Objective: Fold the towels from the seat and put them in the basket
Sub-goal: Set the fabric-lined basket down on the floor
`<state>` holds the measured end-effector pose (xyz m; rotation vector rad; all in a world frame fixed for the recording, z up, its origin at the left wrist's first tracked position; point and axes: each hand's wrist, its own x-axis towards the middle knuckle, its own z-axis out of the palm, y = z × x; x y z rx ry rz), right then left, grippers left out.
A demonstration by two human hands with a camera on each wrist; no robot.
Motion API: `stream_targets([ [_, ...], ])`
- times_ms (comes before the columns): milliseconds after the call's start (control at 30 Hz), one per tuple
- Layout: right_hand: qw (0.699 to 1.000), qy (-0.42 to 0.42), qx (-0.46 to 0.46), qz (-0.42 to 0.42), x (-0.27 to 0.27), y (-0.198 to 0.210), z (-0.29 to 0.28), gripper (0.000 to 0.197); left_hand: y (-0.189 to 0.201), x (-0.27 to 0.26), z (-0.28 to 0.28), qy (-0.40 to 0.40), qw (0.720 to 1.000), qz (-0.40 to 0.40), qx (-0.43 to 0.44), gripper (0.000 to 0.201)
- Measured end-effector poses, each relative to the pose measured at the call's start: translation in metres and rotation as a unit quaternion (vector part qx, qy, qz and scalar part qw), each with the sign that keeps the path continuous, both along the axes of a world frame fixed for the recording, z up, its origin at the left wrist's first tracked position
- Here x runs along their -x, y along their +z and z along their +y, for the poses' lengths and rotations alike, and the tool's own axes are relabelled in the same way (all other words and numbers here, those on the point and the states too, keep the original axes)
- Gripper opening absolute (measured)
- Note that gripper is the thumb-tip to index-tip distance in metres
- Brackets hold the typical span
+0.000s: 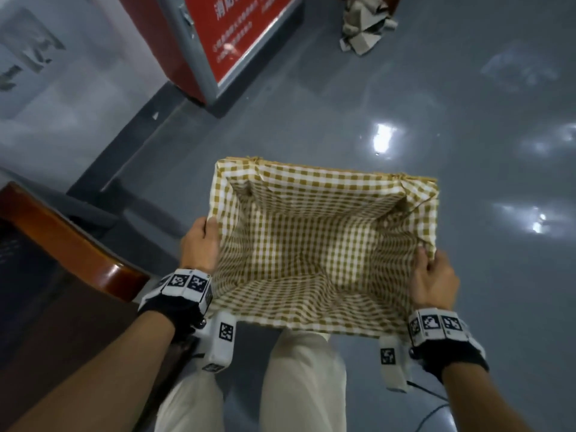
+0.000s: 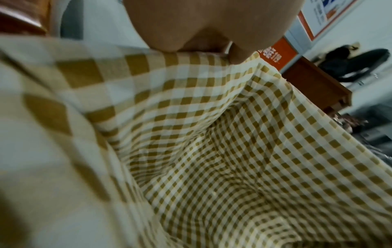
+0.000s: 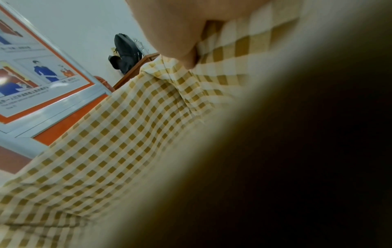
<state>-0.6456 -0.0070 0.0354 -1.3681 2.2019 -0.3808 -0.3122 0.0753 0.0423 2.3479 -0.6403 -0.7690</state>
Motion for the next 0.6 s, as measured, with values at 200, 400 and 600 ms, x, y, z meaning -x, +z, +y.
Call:
stream_targets([
  [200, 0.997, -0.066, 0.024, 0.029, -0.006, 0.013, 0.095, 0.04, -0.005, -0.022, 0.056, -0.172, 0.985, 0.017, -0.001, 0.035],
  [400, 0.995, -0.086, 0.047, 0.028, -0.009, 0.022, 0.185, 0.038, -0.016, -0.023, 0.106, -0.178, 0.983, 0.009, 0.039, 0.033],
  [600, 0.992, -0.11, 0.05, 0.024, 0.017, -0.016, 0.256, 0.029, -0.048, 0.002, 0.132, -0.184, 0.982, -0.007, 0.042, 0.028],
])
